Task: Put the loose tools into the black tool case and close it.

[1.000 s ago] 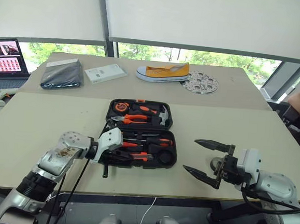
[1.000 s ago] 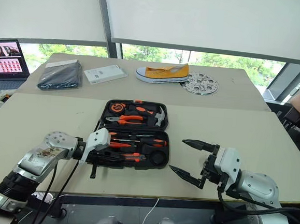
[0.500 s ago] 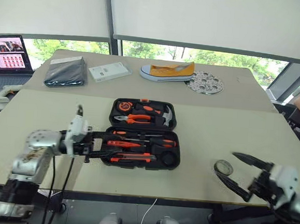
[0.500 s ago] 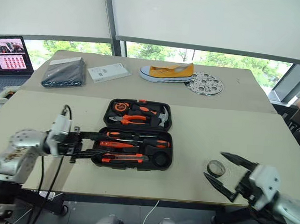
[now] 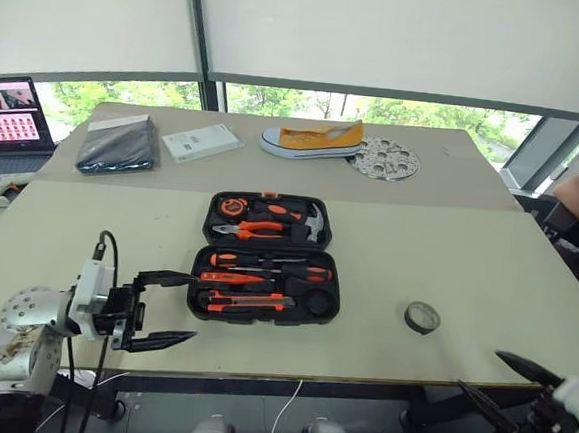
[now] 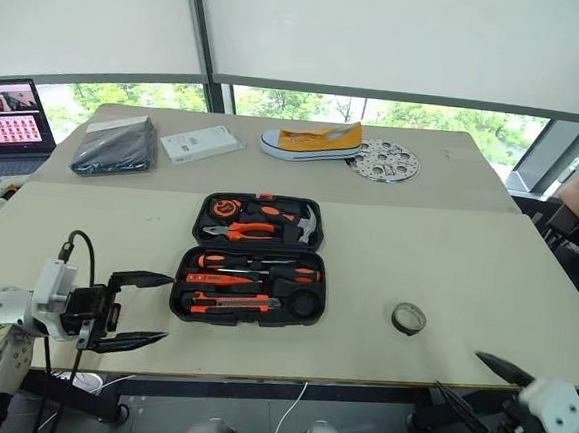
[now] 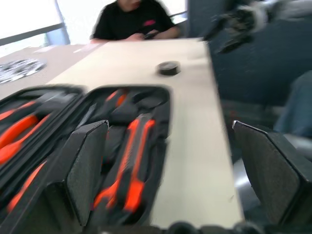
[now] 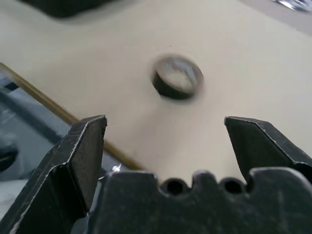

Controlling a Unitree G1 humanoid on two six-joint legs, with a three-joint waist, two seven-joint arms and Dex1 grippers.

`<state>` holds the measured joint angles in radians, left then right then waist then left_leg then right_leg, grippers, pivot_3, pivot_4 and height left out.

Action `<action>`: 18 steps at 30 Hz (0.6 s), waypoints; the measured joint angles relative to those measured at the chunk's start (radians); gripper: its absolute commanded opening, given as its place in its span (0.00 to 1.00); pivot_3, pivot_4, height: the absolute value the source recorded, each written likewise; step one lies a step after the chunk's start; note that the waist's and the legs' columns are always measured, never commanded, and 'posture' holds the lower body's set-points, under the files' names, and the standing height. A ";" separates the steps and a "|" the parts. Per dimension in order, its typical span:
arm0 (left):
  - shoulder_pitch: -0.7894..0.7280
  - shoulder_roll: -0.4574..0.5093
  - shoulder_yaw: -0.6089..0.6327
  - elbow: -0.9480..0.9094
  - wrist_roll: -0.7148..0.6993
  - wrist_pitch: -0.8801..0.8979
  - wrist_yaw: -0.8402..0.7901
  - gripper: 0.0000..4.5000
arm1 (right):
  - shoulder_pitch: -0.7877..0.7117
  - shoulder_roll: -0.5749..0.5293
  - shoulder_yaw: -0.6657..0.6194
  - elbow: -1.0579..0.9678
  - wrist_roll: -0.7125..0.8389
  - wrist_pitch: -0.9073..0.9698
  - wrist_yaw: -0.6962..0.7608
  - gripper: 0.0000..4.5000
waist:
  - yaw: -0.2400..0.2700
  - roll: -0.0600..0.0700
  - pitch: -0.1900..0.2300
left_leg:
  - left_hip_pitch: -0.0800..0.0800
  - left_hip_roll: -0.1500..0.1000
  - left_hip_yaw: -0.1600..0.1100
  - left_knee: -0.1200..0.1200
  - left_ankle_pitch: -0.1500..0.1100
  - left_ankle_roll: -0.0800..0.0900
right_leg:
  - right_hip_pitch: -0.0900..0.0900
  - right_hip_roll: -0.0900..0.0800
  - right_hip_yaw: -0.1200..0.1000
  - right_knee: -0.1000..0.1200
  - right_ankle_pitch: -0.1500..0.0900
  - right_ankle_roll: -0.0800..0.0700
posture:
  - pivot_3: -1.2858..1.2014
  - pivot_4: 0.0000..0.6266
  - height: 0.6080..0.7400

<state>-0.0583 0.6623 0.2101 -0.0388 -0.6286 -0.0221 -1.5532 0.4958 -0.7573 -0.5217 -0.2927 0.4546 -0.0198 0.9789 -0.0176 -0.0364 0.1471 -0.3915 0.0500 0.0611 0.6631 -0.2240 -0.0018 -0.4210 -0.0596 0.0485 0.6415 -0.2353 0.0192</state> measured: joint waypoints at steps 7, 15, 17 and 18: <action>0.034 -0.012 -0.073 -0.073 0.011 0.024 0.021 0.97 | -0.178 -0.211 0.155 -0.176 0.020 0.394 -0.070 1.00 | 0.013 -0.001 0.000 | -0.005 -0.001 0.000 -0.002 0.000 0.000 | -0.003 0.002 -0.003 -0.002 -0.002 0.000 | 0.52 0.24 1.00; 0.021 -0.032 -0.118 -0.137 0.004 0.045 0.059 0.99 | -0.355 -0.317 0.319 -0.160 0.001 0.682 -0.110 0.94 | 0.019 -0.002 0.001 | -0.012 -0.002 -0.001 -0.002 -0.001 0.001 | -0.003 0.001 -0.004 -0.013 0.003 0.008 | 0.52 0.24 1.00; 0.021 -0.032 -0.120 -0.136 0.010 0.042 0.060 1.00 | -0.370 -0.320 0.352 -0.124 -0.014 0.711 -0.109 0.83 | 0.019 -0.002 0.001 | -0.013 -0.002 -0.001 -0.002 -0.001 0.001 | -0.003 0.001 -0.004 -0.014 0.003 0.008 | 0.52 0.24 1.00; 0.021 -0.032 -0.121 -0.135 0.015 0.040 0.061 1.00 | -0.385 -0.320 0.374 -0.104 -0.028 0.716 -0.112 0.74 | 0.018 -0.002 0.001 | -0.013 -0.002 -0.001 -0.002 -0.001 0.001 | -0.003 0.001 -0.004 -0.014 0.003 0.008 | 0.52 0.24 1.00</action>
<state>-0.0374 0.6304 0.0893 -0.1736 -0.6140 0.0176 -1.4923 0.1105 -1.0768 -0.1474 -0.3970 0.4266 0.6965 0.8670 0.0008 -0.0385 0.1480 -0.4042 0.0475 0.0600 0.6609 -0.2246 -0.0007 -0.4245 -0.0589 0.0446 0.6271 -0.2319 0.0268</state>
